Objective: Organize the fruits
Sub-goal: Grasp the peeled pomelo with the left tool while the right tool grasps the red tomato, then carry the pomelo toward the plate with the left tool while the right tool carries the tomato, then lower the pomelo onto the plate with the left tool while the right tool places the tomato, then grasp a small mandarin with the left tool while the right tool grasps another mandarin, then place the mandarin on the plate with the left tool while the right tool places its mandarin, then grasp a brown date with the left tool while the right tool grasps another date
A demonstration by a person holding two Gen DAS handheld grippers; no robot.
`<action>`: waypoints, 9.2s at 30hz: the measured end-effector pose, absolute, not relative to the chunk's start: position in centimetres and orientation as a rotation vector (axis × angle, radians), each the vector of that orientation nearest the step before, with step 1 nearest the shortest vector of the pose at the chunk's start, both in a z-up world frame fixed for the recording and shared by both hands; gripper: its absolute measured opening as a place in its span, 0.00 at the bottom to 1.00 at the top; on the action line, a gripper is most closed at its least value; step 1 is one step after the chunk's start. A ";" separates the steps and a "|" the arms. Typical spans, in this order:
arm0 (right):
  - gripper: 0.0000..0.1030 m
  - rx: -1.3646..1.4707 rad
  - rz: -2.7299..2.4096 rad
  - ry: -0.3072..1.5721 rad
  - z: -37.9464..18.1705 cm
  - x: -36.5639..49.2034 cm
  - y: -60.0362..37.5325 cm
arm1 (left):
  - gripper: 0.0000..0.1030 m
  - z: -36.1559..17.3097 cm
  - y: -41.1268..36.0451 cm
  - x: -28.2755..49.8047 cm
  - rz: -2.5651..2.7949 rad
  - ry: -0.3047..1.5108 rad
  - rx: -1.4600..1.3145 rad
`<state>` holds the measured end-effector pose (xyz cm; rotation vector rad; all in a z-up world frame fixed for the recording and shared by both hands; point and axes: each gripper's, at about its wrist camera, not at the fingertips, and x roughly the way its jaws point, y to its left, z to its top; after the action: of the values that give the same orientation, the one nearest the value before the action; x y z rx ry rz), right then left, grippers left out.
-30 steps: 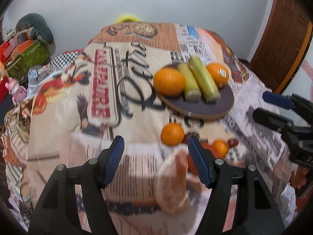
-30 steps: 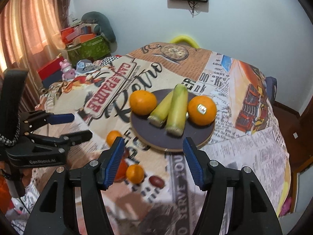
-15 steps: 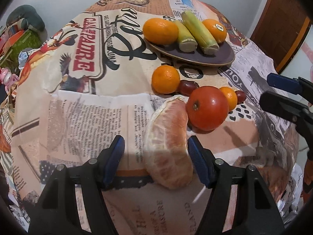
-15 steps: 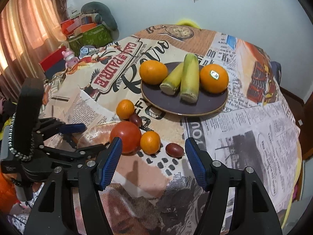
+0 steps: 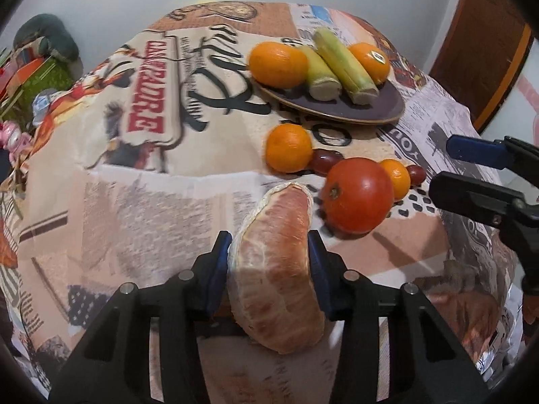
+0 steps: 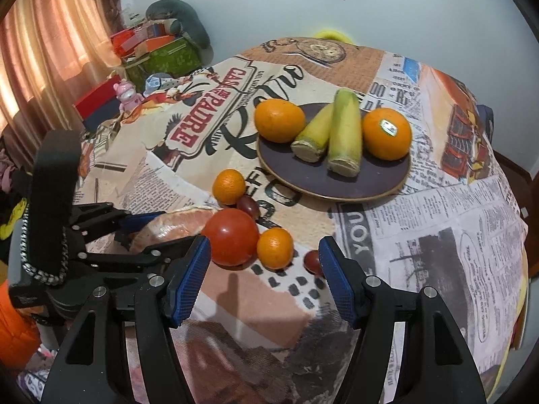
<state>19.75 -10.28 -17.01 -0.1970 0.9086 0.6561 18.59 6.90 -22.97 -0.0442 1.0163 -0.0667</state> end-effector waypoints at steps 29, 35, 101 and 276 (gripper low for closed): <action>0.39 -0.370 0.690 0.926 -19.3 20.2 -5.1 | 0.43 -19.5 10.2 15.6 -0.016 0.919 -0.107; 0.38 -0.292 0.702 0.900 -17.7 19.8 -6.6 | 0.43 -18.2 9.5 15.9 -0.028 0.890 -0.104; 0.39 -0.061 0.561 0.850 -18.3 31.9 -15.4 | 0.43 -18.4 0.7 34.1 -0.113 0.803 -0.073; 0.41 -0.173 0.578 1.007 -21.1 22.7 -13.6 | 0.42 -21.4 4.7 21.6 -0.087 0.977 -0.058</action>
<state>22.74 -13.55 -21.11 -0.1732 1.0070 0.5777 21.59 4.66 -21.35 -0.0577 0.9774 -0.0866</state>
